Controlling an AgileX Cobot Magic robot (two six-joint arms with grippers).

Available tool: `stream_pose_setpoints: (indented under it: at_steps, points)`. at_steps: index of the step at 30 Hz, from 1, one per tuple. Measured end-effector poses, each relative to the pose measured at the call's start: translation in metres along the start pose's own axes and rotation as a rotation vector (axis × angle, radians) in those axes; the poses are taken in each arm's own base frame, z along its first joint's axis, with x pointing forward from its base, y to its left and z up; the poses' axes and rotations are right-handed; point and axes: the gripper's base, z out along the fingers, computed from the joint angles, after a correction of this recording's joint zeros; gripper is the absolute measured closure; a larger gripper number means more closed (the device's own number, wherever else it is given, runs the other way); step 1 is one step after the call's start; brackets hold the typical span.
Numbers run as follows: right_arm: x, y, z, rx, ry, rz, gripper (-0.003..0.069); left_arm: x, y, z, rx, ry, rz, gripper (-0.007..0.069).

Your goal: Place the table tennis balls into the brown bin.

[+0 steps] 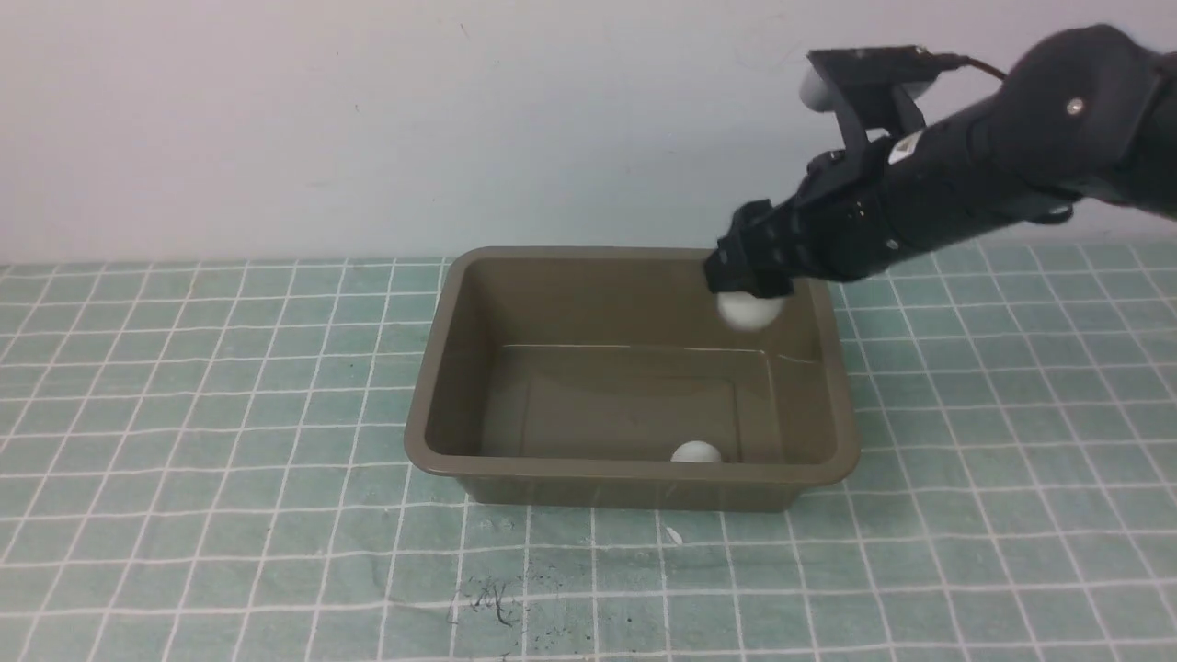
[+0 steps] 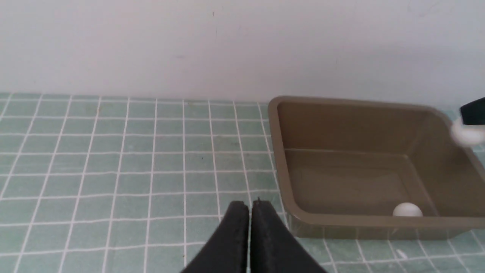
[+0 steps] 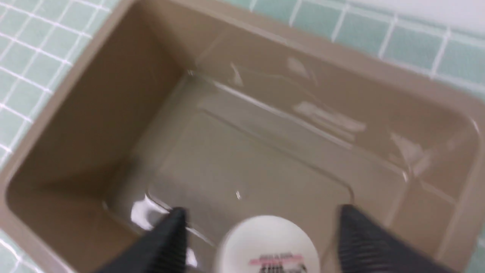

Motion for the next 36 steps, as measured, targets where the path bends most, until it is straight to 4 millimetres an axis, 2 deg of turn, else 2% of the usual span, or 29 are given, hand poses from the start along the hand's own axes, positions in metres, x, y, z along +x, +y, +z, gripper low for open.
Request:
stream_pose_setpoints:
  at_steps: [1,3,4,5,6,8,10,11,12,13,15,17,20,22,23,24,25,26,28,29,32,36]
  points:
    - [-0.005,0.002,-0.003,-0.004,-0.004,-0.01,0.0073,0.004,0.001,-0.005,0.005,-0.02,-0.005,0.0629]
    - [-0.014,0.006,-0.017,-0.005,-0.014,-0.017,0.0034,0.008,0.003,-0.012,0.009,-0.049,-0.005,0.0629]
    - [-0.017,0.008,-0.025,0.001,-0.024,-0.023,0.0037,0.009,0.003,-0.014,0.01,-0.06,-0.003,0.0629]
    - [-0.021,0.011,-0.042,0.009,-0.044,-0.026,0.0064,0.009,0.004,-0.017,0.01,-0.074,-0.001,0.0629]
    - [-0.024,0.016,-0.064,0.014,-0.07,-0.028,0.0123,0.009,0.004,-0.018,0.008,-0.083,0.004,0.0629]
    - [-0.025,0.023,-0.096,0.024,-0.1,-0.041,0.0237,0.01,0.005,-0.018,0.005,-0.092,0.01,0.0629]
    - [-0.022,0.034,-0.149,0.034,-0.172,-0.073,0.0398,0.01,0.005,-0.016,0.003,-0.101,0.018,0.0629]
    - [-0.017,0.04,-0.175,0.042,-0.213,-0.087,0.0508,0.011,0.005,-0.015,0.004,-0.114,0.023,0.0629]
    - [-0.015,0.042,-0.186,0.046,-0.237,-0.095,0.0523,0.011,0.005,-0.015,0.005,-0.117,0.023,0.0629]
    - [-0.006,0.046,-0.215,0.058,-0.301,-0.107,0.0601,0.011,0.005,-0.013,0.011,-0.137,0.026,0.0629]
    - [0.02,0.05,-0.255,0.089,-0.413,-0.128,0.0649,0.011,0.005,-0.008,0.025,-0.189,0.038,0.0629]
    - [0.048,0.049,-0.273,0.111,-0.489,-0.133,0.0664,0.01,0.004,-0.005,0.034,-0.248,0.061,0.0629]
    - [0.099,0.041,-0.276,0.137,-0.579,-0.103,0.0671,0.008,0.003,-0.002,0.052,-0.348,0.107,0.0629]
    - [0.134,0.033,-0.267,0.156,-0.629,-0.082,0.0673,0.008,0.002,0.0,0.065,-0.392,0.125,0.0629]
    - [0.146,0.03,-0.263,0.165,-0.634,-0.084,0.0673,0.008,0.002,0.0,0.068,-0.4,0.127,0.0629]
    - [0.169,0.024,-0.256,0.18,-0.664,-0.084,0.0673,0.008,0.002,0.001,0.071,-0.409,0.13,0.0629]
    - [0.172,0.024,-0.256,0.178,-0.68,-0.078,0.0673,0.008,0.002,0.001,0.071,-0.409,0.13,0.0629]
    - [0.194,0.019,-0.251,0.181,-0.735,-0.07,0.0673,0.009,0.002,0.001,0.072,-0.41,0.132,0.0629]
    - [0.21,0.016,-0.247,0.176,-0.776,-0.058,0.0673,0.009,0.002,0.001,0.071,-0.41,0.133,0.0629]
    - [0.225,0.014,-0.249,0.178,-0.841,-0.066,0.0673,0.01,0.002,0.002,0.068,-0.4,0.132,0.0629]
    - [0.246,0.012,-0.252,0.179,-0.949,-0.087,0.0673,0.013,0.004,0.003,0.055,-0.363,0.121,0.0629]
    - [0.26,0.012,-0.259,0.172,-1.043,-0.1,0.0673,0.016,0.005,0.004,0.041,-0.324,0.113,0.0629]
